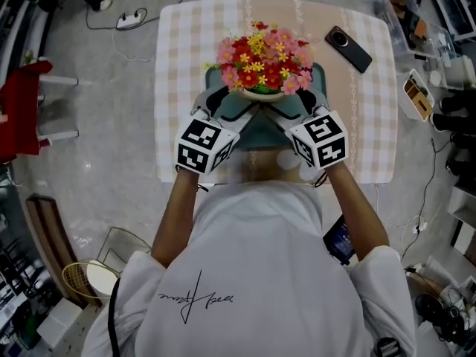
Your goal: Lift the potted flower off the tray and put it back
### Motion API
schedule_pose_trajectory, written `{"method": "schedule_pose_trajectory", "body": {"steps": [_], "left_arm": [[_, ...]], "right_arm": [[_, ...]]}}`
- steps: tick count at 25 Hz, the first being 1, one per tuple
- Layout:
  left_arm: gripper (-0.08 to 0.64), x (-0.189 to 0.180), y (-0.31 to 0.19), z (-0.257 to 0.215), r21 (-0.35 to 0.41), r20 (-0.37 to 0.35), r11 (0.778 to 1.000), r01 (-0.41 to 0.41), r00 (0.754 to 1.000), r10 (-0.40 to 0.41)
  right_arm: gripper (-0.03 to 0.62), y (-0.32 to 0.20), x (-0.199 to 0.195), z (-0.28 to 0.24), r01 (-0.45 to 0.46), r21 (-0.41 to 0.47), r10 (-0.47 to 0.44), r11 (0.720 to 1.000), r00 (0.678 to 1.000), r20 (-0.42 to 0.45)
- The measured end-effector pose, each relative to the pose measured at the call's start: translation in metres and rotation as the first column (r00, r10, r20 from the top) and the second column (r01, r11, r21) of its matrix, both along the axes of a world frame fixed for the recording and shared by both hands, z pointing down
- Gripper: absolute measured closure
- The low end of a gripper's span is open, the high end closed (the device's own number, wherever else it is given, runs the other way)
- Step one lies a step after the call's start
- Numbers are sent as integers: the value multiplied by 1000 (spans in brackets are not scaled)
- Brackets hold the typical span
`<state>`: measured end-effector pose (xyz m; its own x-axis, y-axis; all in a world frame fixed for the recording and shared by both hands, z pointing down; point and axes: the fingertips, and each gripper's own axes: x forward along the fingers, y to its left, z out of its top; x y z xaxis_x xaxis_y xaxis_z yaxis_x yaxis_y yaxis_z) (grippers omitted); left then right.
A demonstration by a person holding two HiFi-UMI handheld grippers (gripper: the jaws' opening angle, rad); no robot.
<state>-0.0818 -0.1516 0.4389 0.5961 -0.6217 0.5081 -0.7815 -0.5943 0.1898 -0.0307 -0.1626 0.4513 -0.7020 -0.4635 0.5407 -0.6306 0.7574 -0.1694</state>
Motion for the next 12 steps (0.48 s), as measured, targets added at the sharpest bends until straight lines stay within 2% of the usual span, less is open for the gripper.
{"method": "schedule_pose_trajectory", "body": {"steps": [3,5,9,12], "left_arm": [[275,1,1,-6,5,56,1000,-24,998,23],[275,3,1,-10,14,68,999,-32,997,31],[275,8,5,-14,-4,11,1000,-27,1000,27],[275,9,7,-19,0,2,1000,-29,1000,29]], "right_arm": [[232,1,1,-4,-1,3,1,1000,1000,6],[232,2,3,-8,-8,3,8,1000,1000,16],[232,6,8,-14,-16,13,16,1000,1000,12],[233,8,10,-21,-16,33,16,999,1000,-3]]}}
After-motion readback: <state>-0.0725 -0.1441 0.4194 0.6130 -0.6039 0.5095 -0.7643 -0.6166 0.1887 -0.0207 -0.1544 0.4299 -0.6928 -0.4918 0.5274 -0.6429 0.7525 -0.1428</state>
